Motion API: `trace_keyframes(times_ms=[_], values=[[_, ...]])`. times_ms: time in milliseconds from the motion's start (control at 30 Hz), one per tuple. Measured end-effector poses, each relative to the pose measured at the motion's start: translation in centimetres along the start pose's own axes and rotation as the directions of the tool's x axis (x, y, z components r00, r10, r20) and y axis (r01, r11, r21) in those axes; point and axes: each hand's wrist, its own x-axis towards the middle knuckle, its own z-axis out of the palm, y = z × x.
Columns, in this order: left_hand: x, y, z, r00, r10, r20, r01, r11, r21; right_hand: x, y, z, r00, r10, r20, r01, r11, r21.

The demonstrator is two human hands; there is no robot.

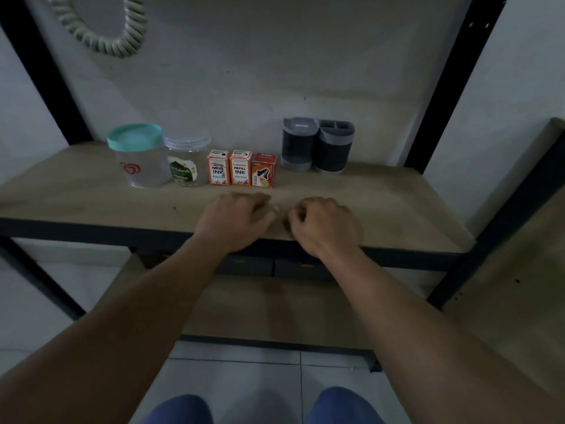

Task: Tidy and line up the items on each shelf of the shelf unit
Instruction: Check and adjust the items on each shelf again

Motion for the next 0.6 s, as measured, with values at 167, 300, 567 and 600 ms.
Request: trace_keyframes(times_ms=[167, 300, 567, 600], values=[[4.2, -0.4, -0.1, 0.976, 0.079, -0.201, -0.04, 0.98, 0.195, -1.2, 0.0, 1.0, 0.996, -0.071, -0.049, 0.067, 0.995, -0.079], [7.8, -2.1, -1.0, 0.988, 0.126, -0.085, -0.083, 0.914, 0.397, -1.4, 0.5, 1.2, 0.98, -0.197, -0.01, 0.194, 0.97, -0.146], [11.2, -3.3, -1.8, 0.962, 0.256, 0.089, -0.253, 0.729, 0.636, -1.5, 0.7, 1.4, 0.961, -0.273, 0.046, 0.277, 0.937, -0.211], [11.5, -3.2, -1.7, 0.962, 0.258, 0.092, -0.255, 0.721, 0.645, -1.5, 0.7, 1.5, 0.962, -0.272, 0.037, 0.274, 0.937, -0.215]])
